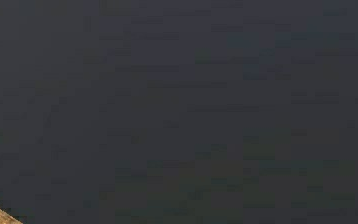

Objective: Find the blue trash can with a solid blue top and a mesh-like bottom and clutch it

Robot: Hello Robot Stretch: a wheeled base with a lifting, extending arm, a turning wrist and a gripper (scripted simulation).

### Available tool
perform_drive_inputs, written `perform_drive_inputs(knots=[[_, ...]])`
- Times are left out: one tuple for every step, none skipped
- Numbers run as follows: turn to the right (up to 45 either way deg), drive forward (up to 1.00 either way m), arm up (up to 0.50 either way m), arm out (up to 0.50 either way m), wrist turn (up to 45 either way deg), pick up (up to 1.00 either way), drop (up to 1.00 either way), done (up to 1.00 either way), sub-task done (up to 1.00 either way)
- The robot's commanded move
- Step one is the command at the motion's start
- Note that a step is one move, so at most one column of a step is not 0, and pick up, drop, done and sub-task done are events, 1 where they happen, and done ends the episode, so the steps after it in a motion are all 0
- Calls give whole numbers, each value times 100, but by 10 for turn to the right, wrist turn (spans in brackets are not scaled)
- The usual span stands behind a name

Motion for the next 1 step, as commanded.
perform_drive_inputs(knots=[[0, 0, 0, 0, 270, 0, 0, 0, 0]])
